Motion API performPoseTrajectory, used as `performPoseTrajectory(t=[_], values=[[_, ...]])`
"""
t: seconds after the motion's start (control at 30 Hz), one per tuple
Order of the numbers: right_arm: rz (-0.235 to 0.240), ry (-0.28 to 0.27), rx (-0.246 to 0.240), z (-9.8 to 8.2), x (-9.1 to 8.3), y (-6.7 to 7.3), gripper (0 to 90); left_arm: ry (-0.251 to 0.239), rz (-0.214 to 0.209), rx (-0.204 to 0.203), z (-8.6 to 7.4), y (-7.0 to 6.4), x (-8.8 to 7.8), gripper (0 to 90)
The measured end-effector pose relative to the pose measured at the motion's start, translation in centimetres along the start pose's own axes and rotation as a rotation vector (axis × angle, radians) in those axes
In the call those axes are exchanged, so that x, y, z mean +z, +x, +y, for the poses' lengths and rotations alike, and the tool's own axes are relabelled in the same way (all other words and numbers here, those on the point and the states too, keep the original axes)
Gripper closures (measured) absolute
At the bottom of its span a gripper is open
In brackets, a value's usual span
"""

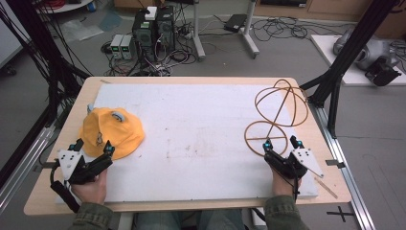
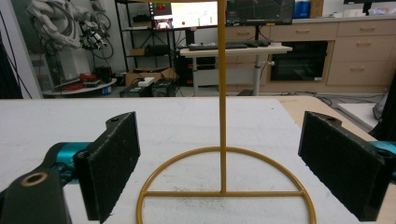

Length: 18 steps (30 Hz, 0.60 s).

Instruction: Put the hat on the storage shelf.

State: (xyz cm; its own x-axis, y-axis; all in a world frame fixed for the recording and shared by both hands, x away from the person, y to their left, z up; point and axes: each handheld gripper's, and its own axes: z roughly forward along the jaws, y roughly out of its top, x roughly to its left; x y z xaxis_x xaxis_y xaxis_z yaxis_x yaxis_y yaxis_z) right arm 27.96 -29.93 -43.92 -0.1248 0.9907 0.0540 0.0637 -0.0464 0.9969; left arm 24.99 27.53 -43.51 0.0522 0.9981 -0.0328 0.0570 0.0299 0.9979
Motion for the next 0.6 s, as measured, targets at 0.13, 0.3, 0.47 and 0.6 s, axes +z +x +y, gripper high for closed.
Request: performPoseTrajectory(t=[0.13, 0.3, 0.47, 0.6], values=[[0.001, -0.002, -0.007, 0.04, -0.05, 0.05, 12.4, -0.014, -0.013, -0.013, 0.02, 0.02, -0.05, 10.3], [-0.001, -0.005, 0.000, 0.08, -0.10, 0.03, 12.4, -0.028, -0.028, -0.003, 0.15, -0.20, -0.11, 10.3], [0.002, -0.005, 0.002, 0.10, -0.13, 0.02, 12.4, -0.017, -0.039, -0.006, 0.21, -0.29, -0.15, 10.3], [0.003, -0.006, -0.004, 0.12, -0.07, 0.00, 12.3, -0.025, -0.051, -0.020, 0.31, -0.26, -0.28, 10.3]])
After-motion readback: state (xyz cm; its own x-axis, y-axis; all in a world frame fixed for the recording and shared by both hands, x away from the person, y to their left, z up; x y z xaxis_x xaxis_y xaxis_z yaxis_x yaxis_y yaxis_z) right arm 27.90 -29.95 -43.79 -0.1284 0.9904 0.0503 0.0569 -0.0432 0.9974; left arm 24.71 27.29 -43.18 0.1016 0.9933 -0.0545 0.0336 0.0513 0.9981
